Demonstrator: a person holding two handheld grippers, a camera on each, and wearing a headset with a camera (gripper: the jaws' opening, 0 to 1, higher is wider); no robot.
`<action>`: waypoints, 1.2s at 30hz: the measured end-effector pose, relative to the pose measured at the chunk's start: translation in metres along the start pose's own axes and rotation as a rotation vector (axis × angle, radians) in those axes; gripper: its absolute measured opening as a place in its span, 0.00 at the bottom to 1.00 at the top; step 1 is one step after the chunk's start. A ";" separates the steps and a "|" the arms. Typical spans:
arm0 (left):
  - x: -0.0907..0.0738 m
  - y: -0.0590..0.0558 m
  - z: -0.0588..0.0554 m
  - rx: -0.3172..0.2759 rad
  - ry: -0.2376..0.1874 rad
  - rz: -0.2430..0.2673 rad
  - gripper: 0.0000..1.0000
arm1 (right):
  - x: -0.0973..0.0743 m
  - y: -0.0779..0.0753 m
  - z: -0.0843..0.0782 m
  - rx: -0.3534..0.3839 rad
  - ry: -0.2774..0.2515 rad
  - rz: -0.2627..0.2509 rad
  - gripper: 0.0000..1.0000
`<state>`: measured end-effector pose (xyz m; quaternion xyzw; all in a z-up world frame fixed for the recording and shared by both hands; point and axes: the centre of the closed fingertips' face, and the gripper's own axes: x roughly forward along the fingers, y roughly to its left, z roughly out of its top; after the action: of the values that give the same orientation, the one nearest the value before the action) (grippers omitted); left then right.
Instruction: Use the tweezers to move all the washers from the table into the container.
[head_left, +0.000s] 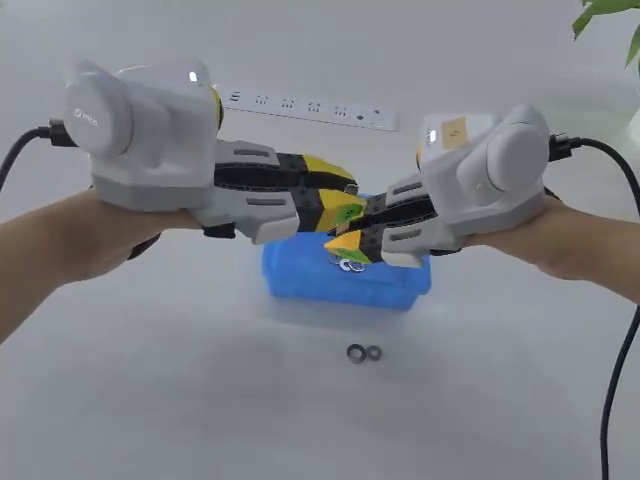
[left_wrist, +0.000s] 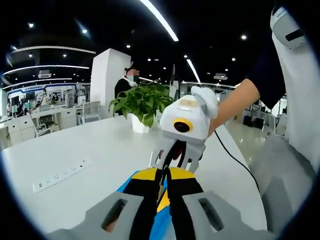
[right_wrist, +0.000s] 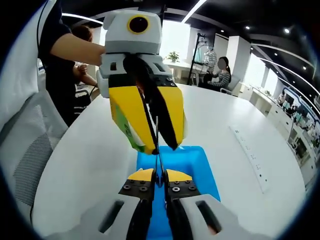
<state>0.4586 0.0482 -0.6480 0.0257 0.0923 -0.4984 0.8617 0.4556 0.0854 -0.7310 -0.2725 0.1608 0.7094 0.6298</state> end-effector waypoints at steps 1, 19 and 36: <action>0.000 0.002 0.003 0.003 -0.007 0.013 0.09 | 0.000 0.000 0.001 0.000 -0.003 0.001 0.08; 0.008 -0.008 0.011 0.074 0.012 0.006 0.04 | -0.004 0.002 0.003 0.015 -0.004 -0.008 0.11; 0.001 0.019 0.026 0.111 -0.010 0.052 0.04 | -0.017 -0.011 0.011 0.019 -0.007 -0.075 0.24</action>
<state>0.4784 0.0536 -0.6235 0.0735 0.0596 -0.4804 0.8719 0.4649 0.0792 -0.7109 -0.2697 0.1552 0.6848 0.6590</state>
